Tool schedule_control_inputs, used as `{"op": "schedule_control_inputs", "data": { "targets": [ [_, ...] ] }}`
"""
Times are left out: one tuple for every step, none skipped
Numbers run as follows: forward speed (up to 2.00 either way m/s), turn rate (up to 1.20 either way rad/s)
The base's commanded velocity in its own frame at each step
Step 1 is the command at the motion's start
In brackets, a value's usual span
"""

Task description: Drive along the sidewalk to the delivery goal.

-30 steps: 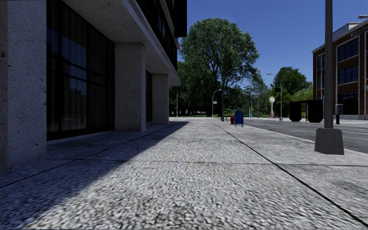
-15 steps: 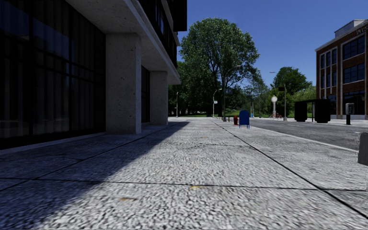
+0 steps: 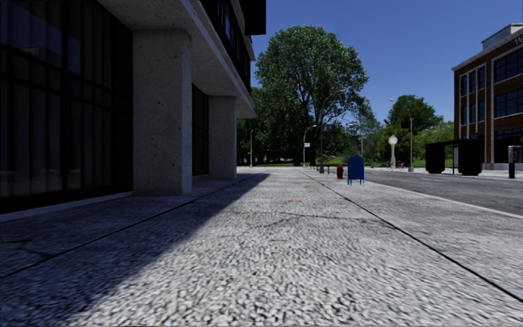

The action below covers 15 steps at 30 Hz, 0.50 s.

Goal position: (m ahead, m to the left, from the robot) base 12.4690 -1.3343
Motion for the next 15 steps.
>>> {"op": "schedule_control_inputs", "data": {
  "targets": [
    [2.0, -0.1],
    [2.0, -0.1],
    [2.0, -0.1],
    [2.0, -0.1],
    [2.0, -0.1],
    [2.0, -0.1],
    [2.0, -0.1],
    [2.0, -0.1],
    [2.0, -0.1],
    [2.0, -0.1],
    [2.0, -0.1],
    [2.0, -0.1],
    [2.0, -0.1],
    [2.0, -0.1],
    [2.0, -0.1]
  ]
}}
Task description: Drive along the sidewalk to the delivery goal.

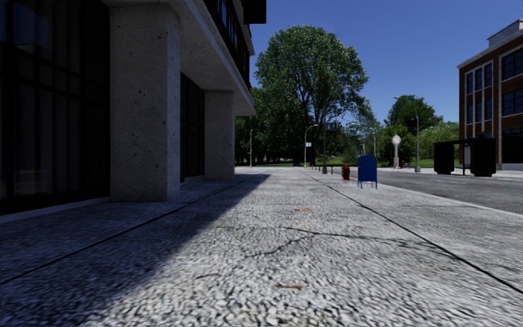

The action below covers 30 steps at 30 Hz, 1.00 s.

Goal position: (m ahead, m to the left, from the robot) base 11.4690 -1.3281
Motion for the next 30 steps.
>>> {"op": "schedule_control_inputs", "data": {
  "targets": [
    [2.0, -0.1],
    [2.0, 0.0],
    [2.0, 0.0],
    [2.0, 0.0],
    [2.0, 0.0],
    [2.0, 0.0],
    [2.0, 0.0],
    [2.0, 0.0],
    [2.0, 0.0],
    [2.0, 0.0],
    [2.0, 0.0],
    [2.0, 0.0],
    [2.0, 0.0],
    [2.0, 0.0],
    [2.0, 0.0],
    [2.0, 0.0],
    [2.0, 0.0],
    [2.0, 0.0],
    [2.0, 0.0],
    [2.0, 0.0],
    [2.0, 0.0],
    [2.0, 0.0],
    [2.0, 0.0],
    [2.0, 0.0],
    [2.0, 0.0],
    [2.0, 0.0],
    [2.0, 0.0],
    [2.0, 0.0],
    [2.0, 0.0],
    [2.0, 0.0]
  ]
}}
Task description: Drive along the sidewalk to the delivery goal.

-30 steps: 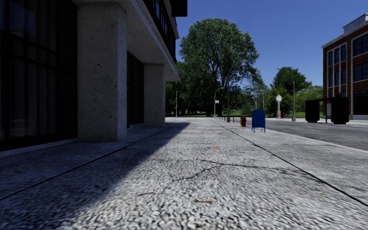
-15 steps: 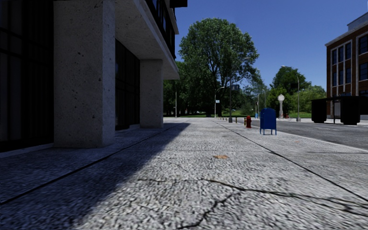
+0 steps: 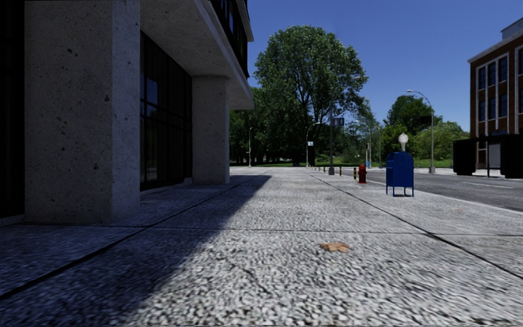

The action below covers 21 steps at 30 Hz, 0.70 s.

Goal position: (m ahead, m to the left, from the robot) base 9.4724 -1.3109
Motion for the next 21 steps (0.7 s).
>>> {"op": "schedule_control_inputs", "data": {
  "targets": [
    [2.0, 0.0],
    [2.0, 0.0],
    [2.0, 0.0],
    [2.0, 0.0],
    [2.0, 0.0],
    [2.0, 0.0],
    [2.0, 0.0],
    [2.0, 0.0],
    [2.0, 0.0],
    [2.0, 0.0],
    [2.0, 0.0],
    [2.0, 0.0],
    [2.0, 0.0],
    [2.0, 0.0],
    [2.0, 0.0],
    [2.0, 0.0],
    [2.0, 0.0],
    [2.0, 0.0],
    [2.0, 0.0],
    [2.0, 0.0],
    [2.0, 0.0]
  ]
}}
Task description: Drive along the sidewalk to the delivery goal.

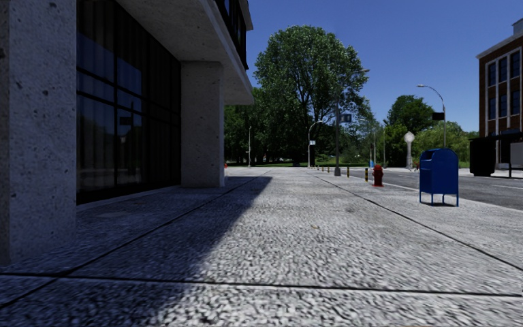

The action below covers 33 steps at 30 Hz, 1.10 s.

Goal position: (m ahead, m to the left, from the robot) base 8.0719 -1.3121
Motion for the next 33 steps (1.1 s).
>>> {"op": "schedule_control_inputs", "data": {
  "targets": [
    [2.0, 0.0],
    [2.0, 0.0],
    [2.0, 0.0],
    [2.0, 0.0],
    [2.0, 0.0],
    [2.0, 0.0],
    [2.0, 0.0],
    [2.0, 0.0],
    [2.0, 0.0],
    [2.0, 0.0],
    [2.0, 0.0],
    [2.0, 0.0],
    [2.0, 0.0],
    [2.0, 0.0],
    [2.0, 0.0],
    [2.0, 0.0],
    [2.0, 0.0],
    [2.0, 0.0],
    [2.0, 0.0],
    [2.0, 0.0],
    [2.0, 0.0],
    [2.0, 0.0],
    [2.0, 0.0],
    [2.0, 0.0],
    [2.0, 0.0],
    [2.0, 0.0],
    [2.0, 0.0],
    [2.0, 0.0],
    [2.0, 0.0],
    [2.0, 0.0],
    [2.0, 0.0],
    [1.94, 0.0],
    [1.88, 0.0]
  ]
}}
